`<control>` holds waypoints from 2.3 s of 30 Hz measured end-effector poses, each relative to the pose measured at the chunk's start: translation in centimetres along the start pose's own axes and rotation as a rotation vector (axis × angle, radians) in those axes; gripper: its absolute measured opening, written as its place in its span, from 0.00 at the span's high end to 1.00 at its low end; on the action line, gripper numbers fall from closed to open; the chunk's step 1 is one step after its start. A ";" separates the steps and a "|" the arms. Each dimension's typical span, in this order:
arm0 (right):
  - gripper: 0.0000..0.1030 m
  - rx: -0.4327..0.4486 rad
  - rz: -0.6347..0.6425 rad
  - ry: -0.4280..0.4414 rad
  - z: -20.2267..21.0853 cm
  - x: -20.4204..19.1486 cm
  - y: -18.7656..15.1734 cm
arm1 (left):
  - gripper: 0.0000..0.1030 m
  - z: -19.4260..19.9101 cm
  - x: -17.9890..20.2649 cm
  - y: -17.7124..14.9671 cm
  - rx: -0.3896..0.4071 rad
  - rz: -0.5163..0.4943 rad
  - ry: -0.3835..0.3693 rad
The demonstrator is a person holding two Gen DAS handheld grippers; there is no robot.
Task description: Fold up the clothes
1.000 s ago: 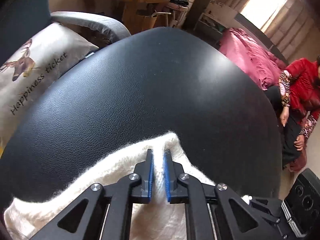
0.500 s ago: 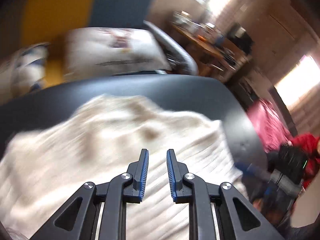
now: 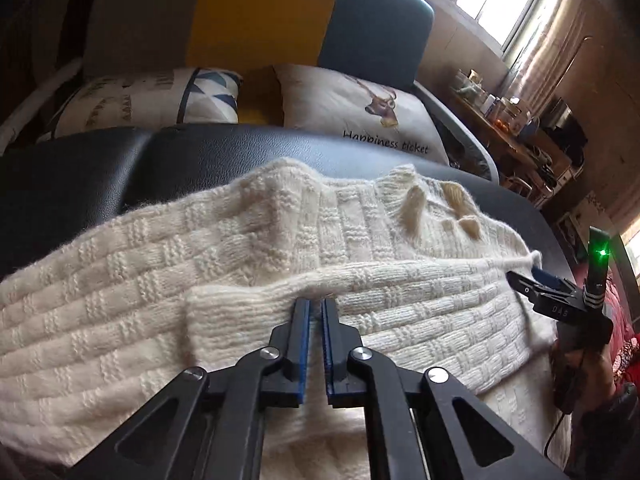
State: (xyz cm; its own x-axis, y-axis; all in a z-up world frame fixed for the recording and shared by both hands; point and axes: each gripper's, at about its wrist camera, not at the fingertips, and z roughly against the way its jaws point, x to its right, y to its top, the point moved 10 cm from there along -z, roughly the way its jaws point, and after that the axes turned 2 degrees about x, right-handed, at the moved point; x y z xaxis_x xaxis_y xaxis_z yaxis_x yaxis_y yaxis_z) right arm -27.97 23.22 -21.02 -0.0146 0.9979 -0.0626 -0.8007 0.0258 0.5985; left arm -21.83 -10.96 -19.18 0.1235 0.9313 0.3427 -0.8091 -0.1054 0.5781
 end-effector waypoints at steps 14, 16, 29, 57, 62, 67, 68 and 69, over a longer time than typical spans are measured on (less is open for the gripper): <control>0.00 0.021 0.039 0.181 5.0 -9.9 -3.1 | 0.79 7.3 -8.2 -3.3 0.024 0.439 -0.166; 0.00 0.012 0.031 0.160 4.7 -9.6 -3.5 | 0.78 7.0 -7.3 -3.4 0.000 0.447 -0.202; 0.00 0.017 0.084 0.105 2.8 -8.4 -5.3 | 0.84 1.4 -4.6 -4.2 -0.038 0.668 -0.261; 0.00 0.075 0.245 0.201 6.8 -23.3 -6.5 | 0.72 25.1 -39.4 -11.4 0.307 0.993 0.239; 0.00 0.082 0.276 0.183 7.0 -25.0 -5.1 | 0.70 23.1 -41.4 -10.4 0.274 1.026 0.168; 0.00 0.083 0.270 0.153 6.1 -24.5 -3.7 | 0.67 21.7 -42.0 -9.6 0.284 1.075 0.143; 0.00 0.082 0.272 0.141 5.8 -24.2 -3.5 | 0.67 21.5 -42.2 -9.5 0.288 1.087 0.139; 0.00 0.079 0.272 0.129 5.4 -24.0 -3.3 | 0.67 21.4 -42.3 -9.4 0.293 1.100 0.136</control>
State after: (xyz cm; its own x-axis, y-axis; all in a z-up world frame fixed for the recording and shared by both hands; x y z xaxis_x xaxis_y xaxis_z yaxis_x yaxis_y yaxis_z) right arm -21.71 -0.48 -17.15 -0.3018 0.9533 0.0104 -0.7082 -0.2315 0.6670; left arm -7.16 -56.82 -23.31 -0.6455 0.3129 0.6967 -0.2738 -0.9464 0.1714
